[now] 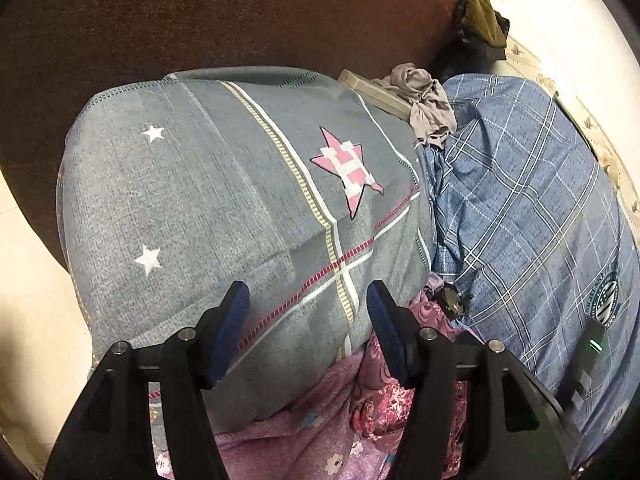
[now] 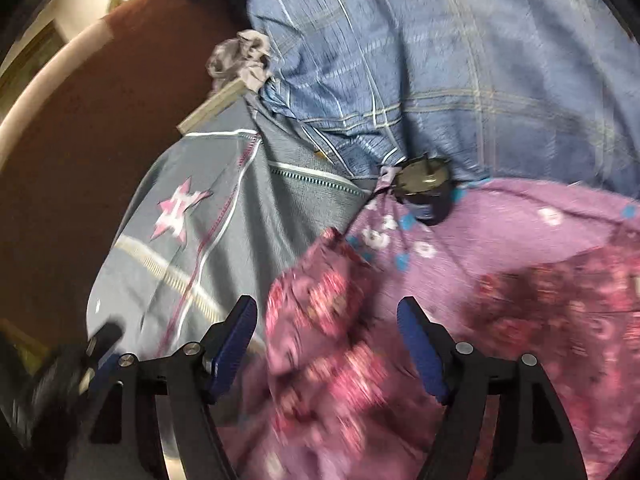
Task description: Fold small clothes
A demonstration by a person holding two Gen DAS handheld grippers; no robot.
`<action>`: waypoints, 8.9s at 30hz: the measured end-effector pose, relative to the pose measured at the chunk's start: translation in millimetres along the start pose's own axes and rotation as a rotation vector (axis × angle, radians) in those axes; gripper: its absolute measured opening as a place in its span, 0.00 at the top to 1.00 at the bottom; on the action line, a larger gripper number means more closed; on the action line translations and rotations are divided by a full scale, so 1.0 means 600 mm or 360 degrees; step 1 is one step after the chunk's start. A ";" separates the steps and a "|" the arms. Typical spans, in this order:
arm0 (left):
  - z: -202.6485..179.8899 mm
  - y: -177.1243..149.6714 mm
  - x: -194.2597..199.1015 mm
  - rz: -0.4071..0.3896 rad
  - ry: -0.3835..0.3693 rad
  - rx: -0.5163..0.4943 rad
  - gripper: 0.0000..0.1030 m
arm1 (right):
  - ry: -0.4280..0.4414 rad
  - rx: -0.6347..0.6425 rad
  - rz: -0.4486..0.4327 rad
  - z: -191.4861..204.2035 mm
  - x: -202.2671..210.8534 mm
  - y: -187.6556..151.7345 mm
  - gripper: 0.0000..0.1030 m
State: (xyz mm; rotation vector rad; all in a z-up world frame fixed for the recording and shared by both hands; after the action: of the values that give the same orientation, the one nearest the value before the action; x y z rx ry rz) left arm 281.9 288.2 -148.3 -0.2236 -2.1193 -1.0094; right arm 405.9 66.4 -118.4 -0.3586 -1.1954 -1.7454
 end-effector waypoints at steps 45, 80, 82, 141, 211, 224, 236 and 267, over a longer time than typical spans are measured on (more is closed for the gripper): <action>-0.332 -0.333 -0.075 0.0437 -0.0136 -0.1237 0.36 | -0.0348 -0.0915 -0.0912 -0.651 0.519 -0.291 0.46; -0.408 -0.418 -0.083 0.0419 -0.0134 -0.1491 0.24 | -0.0568 -0.0340 -0.0494 -0.579 0.427 -0.223 0.79; -0.405 -0.423 -0.094 0.0405 -0.0092 -0.1499 0.15 | -0.0680 -0.0391 -0.0328 -0.609 0.377 -0.224 0.79; -0.087 -0.337 0.102 0.0147 -0.0124 -0.1103 0.00 | -0.0625 -0.0164 -0.0624 -0.438 0.520 -0.383 0.37; -0.093 -0.286 0.248 0.0912 -0.1296 -0.0971 0.97 | 0.0242 -0.0416 -0.0458 -0.381 0.732 -0.518 0.91; -0.412 -0.208 -0.121 0.0873 -0.0940 -0.0833 0.96 | 0.0028 -0.0745 -0.0707 -0.621 0.539 -0.124 0.85; -0.311 -0.183 -0.075 0.0425 -0.0813 -0.0473 0.59 | -0.0245 -0.0759 -0.0774 -0.677 0.505 -0.142 0.47; -0.236 -0.310 -0.092 0.0460 -0.0254 -0.0543 0.37 | -0.0199 -0.0105 -0.0185 -0.304 0.084 0.074 0.61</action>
State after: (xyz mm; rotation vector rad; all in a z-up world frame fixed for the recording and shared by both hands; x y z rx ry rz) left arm 316.8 69.4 -241.1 -0.7776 -1.9663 -1.2016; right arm 464.5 -117.0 -146.6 -0.4510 -1.2711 -1.8892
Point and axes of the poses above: each gripper's, at about its wrist camera, not at the fingertips, and x roughly against the way its jaws point, z to its left, y to its top, the point moved 2 cm from there along -x, roughly the way its jaws point, and after that the axes turned 2 degrees about y, right-handed, at the moved point
